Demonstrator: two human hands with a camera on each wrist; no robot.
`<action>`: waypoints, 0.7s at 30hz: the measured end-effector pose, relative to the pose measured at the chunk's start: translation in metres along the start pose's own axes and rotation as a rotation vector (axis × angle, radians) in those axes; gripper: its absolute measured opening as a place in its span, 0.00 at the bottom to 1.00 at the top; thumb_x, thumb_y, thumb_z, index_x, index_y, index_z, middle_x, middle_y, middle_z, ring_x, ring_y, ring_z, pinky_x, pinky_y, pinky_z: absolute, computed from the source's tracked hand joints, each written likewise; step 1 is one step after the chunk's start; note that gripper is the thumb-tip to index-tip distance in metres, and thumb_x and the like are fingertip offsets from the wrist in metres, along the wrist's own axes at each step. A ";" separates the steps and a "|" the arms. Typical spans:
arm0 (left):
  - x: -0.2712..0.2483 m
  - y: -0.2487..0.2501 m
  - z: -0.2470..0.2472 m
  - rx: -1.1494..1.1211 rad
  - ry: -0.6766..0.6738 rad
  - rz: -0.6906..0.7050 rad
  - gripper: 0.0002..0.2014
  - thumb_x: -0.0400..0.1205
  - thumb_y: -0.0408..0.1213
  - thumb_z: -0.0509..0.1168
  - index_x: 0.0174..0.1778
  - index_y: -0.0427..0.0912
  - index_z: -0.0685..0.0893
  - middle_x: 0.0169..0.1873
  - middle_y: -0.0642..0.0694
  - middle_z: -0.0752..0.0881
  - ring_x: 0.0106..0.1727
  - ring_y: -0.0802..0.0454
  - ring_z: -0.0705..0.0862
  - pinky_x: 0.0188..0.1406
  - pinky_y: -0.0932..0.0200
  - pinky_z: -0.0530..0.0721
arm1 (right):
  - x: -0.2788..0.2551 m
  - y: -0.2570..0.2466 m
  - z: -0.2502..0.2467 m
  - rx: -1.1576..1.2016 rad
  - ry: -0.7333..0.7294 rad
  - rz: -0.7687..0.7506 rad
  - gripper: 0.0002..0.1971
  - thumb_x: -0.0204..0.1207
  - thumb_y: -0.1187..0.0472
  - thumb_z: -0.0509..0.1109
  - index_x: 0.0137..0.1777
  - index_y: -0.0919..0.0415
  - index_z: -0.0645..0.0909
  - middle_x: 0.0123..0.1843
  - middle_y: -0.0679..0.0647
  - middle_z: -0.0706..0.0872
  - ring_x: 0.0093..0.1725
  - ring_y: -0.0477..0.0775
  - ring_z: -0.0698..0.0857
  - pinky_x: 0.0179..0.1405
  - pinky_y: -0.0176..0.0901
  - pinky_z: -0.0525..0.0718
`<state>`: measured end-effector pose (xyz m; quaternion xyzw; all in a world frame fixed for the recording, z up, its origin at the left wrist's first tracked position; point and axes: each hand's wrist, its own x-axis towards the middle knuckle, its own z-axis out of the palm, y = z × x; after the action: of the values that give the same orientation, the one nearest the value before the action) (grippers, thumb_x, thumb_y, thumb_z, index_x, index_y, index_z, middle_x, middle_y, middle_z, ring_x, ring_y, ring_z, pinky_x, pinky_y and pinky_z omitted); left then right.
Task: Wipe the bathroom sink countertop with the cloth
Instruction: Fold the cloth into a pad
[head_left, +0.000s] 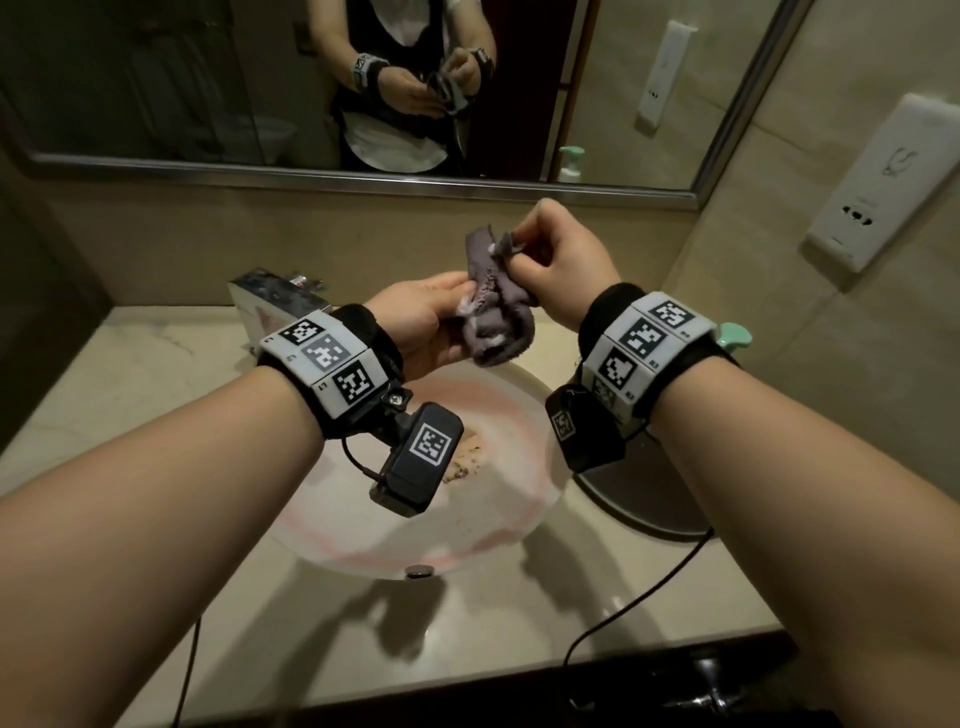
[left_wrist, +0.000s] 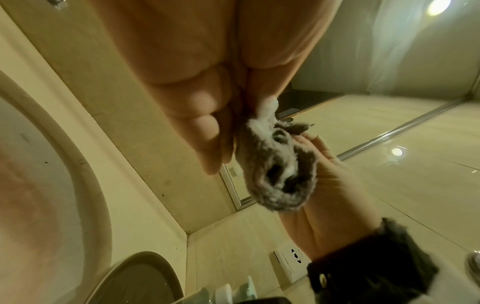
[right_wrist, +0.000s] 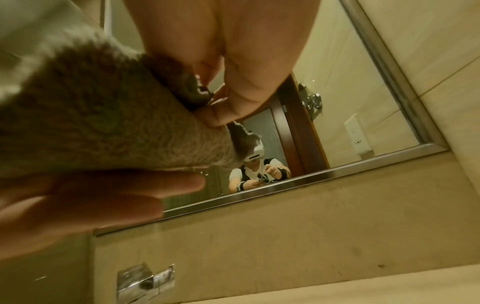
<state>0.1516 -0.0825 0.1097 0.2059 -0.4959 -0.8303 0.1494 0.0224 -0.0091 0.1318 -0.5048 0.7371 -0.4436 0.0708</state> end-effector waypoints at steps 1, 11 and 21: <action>-0.001 0.001 0.000 -0.006 0.004 0.015 0.18 0.88 0.30 0.49 0.74 0.36 0.73 0.41 0.45 0.87 0.33 0.56 0.89 0.33 0.66 0.90 | 0.000 0.002 -0.002 -0.011 -0.003 0.011 0.17 0.75 0.68 0.67 0.34 0.47 0.67 0.32 0.44 0.76 0.32 0.45 0.74 0.36 0.37 0.74; -0.004 0.004 0.003 -0.036 0.020 0.070 0.18 0.89 0.29 0.48 0.73 0.35 0.72 0.48 0.40 0.85 0.45 0.50 0.85 0.40 0.61 0.90 | -0.029 -0.001 0.000 -0.039 -0.167 -0.007 0.19 0.76 0.69 0.68 0.33 0.45 0.67 0.39 0.46 0.80 0.42 0.49 0.81 0.46 0.40 0.83; -0.009 0.005 -0.003 0.044 0.025 0.026 0.12 0.89 0.33 0.50 0.62 0.43 0.77 0.47 0.44 0.85 0.42 0.52 0.87 0.35 0.59 0.91 | -0.016 0.002 -0.009 -0.020 -0.020 0.164 0.18 0.77 0.69 0.67 0.33 0.48 0.67 0.35 0.46 0.78 0.38 0.49 0.78 0.34 0.32 0.77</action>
<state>0.1612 -0.0827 0.1145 0.2130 -0.5149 -0.8144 0.1619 0.0233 0.0093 0.1304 -0.4481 0.7796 -0.4237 0.1090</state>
